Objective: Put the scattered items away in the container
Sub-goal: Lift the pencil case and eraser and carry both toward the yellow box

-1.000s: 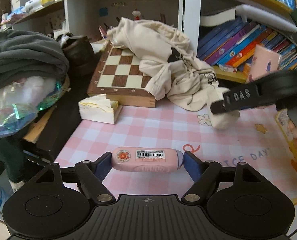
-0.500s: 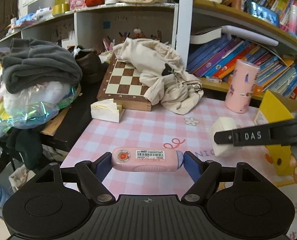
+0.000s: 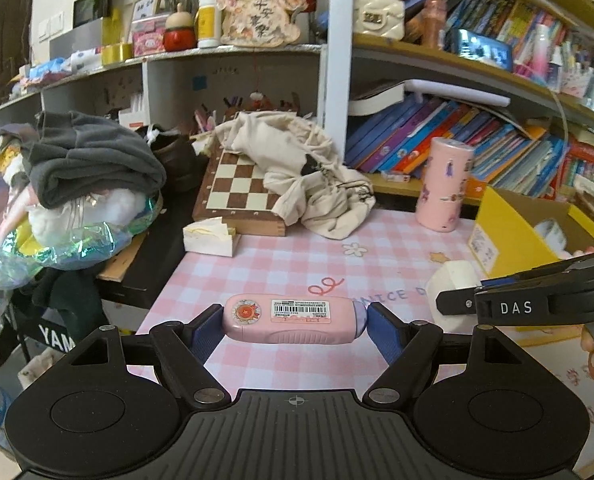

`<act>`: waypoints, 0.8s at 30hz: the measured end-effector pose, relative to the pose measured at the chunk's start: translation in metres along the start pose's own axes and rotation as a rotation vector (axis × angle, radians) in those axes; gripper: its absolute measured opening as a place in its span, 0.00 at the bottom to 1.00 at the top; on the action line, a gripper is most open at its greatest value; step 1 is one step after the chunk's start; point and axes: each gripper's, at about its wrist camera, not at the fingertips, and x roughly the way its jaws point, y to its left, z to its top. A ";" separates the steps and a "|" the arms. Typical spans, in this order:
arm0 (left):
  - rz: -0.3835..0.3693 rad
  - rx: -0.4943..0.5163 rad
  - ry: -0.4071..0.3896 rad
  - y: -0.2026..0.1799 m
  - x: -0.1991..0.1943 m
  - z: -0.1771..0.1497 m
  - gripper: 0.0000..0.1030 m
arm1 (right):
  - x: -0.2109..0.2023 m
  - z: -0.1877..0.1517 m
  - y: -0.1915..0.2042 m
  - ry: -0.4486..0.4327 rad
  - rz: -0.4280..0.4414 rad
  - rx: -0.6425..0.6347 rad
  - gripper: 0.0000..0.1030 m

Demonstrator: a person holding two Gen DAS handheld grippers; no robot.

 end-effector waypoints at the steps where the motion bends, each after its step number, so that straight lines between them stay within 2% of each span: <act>1: -0.006 0.003 -0.004 -0.001 -0.004 -0.001 0.75 | -0.005 -0.003 0.001 -0.003 -0.002 -0.002 0.25; 8: -0.052 0.000 -0.024 -0.005 -0.024 -0.008 0.75 | -0.031 -0.022 0.007 -0.011 -0.021 0.013 0.25; 13: -0.096 0.000 -0.007 -0.013 -0.031 -0.016 0.75 | -0.045 -0.037 0.003 0.002 -0.044 0.022 0.25; 24: -0.155 0.023 0.030 -0.044 -0.034 -0.027 0.75 | -0.066 -0.065 -0.025 0.028 -0.081 0.076 0.25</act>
